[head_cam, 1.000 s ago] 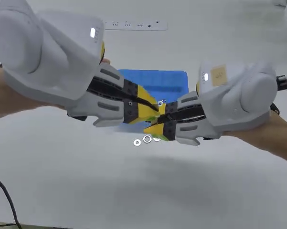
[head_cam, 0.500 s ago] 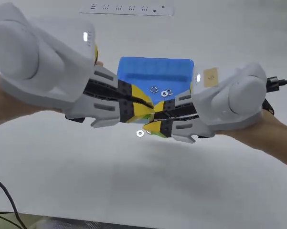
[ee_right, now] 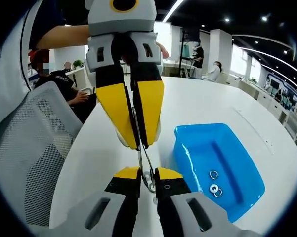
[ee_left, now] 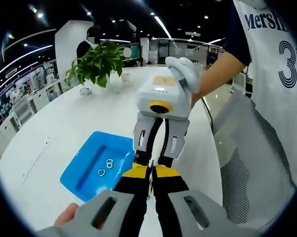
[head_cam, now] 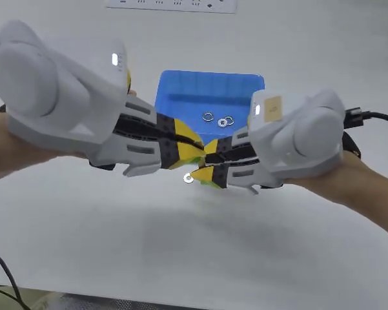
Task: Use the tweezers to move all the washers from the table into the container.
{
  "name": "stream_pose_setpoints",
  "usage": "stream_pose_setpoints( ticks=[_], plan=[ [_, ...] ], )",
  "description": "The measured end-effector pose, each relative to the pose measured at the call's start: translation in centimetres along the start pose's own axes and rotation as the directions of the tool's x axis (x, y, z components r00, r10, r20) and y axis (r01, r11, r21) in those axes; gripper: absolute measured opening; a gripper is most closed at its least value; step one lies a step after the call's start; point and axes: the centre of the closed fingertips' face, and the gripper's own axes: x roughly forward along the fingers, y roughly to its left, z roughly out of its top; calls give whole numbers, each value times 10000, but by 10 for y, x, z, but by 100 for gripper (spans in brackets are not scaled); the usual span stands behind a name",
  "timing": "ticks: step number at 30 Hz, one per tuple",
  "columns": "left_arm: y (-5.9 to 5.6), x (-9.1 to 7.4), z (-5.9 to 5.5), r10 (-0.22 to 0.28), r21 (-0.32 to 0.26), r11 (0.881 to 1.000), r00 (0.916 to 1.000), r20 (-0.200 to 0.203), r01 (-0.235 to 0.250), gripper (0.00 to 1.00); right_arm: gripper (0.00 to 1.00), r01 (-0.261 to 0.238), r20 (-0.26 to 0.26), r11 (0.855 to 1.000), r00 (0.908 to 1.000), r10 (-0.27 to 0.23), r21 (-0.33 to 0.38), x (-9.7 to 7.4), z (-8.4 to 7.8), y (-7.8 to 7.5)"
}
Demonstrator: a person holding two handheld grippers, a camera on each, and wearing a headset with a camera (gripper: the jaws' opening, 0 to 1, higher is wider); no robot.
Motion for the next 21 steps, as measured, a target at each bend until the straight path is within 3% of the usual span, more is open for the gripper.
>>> stream_pose_setpoints(
  ticks=[21],
  plan=[
    [5,3,-8,11,-144,9999,10000,-68,-12,6,12,-69,-131,10000,9999,70,60,4,-6,0]
  ],
)
